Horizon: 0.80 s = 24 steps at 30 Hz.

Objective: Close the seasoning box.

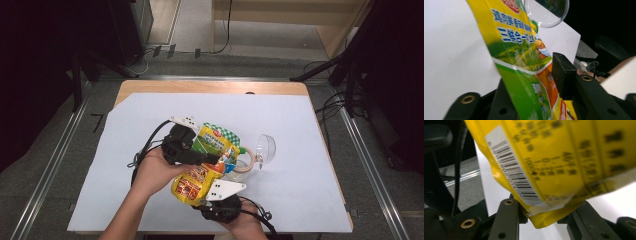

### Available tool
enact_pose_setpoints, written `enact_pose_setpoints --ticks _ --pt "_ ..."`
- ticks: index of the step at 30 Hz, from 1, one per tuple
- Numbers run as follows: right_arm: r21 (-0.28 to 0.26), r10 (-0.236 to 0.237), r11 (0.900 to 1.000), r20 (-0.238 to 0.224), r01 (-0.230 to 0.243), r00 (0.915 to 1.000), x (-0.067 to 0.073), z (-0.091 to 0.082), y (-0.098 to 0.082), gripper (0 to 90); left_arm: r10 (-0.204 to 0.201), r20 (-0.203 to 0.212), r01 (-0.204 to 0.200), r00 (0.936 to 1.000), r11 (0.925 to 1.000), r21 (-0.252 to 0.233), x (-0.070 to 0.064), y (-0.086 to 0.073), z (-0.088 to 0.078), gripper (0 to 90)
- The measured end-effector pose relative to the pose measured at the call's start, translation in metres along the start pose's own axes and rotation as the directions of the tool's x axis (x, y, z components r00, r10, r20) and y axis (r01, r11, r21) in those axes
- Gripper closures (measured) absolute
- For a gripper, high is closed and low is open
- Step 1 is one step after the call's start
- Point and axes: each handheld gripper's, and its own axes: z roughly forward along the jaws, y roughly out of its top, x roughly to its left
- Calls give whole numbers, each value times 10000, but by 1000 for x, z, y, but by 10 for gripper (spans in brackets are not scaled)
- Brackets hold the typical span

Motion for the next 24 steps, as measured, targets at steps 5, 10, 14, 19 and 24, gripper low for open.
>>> enact_pose_setpoints --ticks 5,10,14,19,24 --pt "-158 -256 9996 -170 253 9995 6 -2 6 699 -283 -61 283 9996 9996 87 -1 1 9 626" --pt "-256 -311 9992 -269 304 9992 6 -3 14 680 -455 -177 458 9988 9988 177 -1 7 12 604" --pt "-317 -217 9993 -366 206 9991 0 -6 22 658 -837 -195 842 9963 9961 256 3 17 11 620" --pt "-292 -161 9995 -550 146 9984 -6 -4 32 647 -1206 -270 1219 9923 9910 549 8 28 13 622" --pt "-389 -57 9992 -619 33 9981 -10 -1 36 646 -1319 -221 1330 9910 9894 584 11 30 11 626"
